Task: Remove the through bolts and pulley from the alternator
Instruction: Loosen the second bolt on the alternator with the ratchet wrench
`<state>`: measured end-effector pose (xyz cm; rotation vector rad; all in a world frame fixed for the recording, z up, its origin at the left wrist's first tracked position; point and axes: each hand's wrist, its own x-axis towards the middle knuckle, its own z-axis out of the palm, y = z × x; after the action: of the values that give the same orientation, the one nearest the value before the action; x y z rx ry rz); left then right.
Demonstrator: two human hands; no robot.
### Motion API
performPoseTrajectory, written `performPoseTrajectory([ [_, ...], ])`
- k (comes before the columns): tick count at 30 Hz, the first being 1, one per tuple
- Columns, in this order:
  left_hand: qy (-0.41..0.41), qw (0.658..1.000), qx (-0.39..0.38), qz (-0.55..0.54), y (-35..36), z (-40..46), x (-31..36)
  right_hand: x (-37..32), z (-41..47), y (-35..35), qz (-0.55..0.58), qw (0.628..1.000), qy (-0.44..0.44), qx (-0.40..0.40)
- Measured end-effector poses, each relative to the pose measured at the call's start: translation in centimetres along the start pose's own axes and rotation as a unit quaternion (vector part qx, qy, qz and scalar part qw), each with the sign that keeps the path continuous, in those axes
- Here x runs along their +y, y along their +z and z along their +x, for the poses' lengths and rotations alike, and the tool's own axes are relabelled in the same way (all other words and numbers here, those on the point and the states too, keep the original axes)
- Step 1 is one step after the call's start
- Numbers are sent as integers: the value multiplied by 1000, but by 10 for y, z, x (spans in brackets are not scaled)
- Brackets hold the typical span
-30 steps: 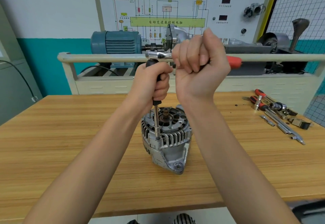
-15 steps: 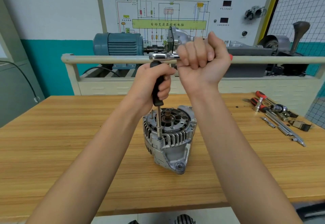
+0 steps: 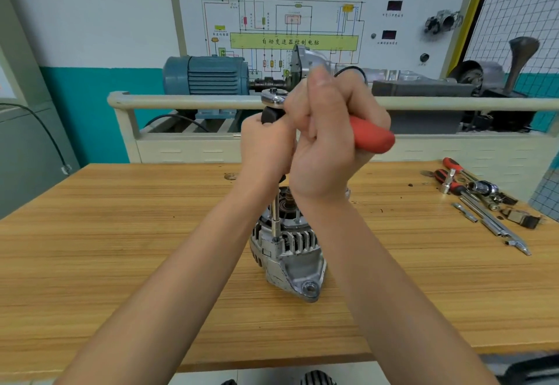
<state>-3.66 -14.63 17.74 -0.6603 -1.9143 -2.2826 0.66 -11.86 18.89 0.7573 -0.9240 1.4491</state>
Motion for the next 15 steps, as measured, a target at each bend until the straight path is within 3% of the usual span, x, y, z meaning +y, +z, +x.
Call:
performPoseTrajectory([
  [3, 11, 999, -24, -32, -3, 0, -3, -1, 0, -2, 7, 1000, 5, -5],
  [6, -6, 988, -128, -85, -15, 3, -1, 0, 16, -11, 122, 986, 113, -3],
  [8, -25, 971, -210, -111, -23, 8, 0, 1, 29, -21, 208, 954, 215, 12],
  [11, -56, 938, -312, -140, -31, 13, 1, 9, 42, -35, 343, 867, 348, 93],
  [13, -80, 919, -360, -140, -32, 13, 0, 14, 44, -39, 404, 823, 377, 126],
  [15, -85, 923, -352, -129, -29, 12, -2, 14, 42, -38, 408, 828, 360, 135],
])
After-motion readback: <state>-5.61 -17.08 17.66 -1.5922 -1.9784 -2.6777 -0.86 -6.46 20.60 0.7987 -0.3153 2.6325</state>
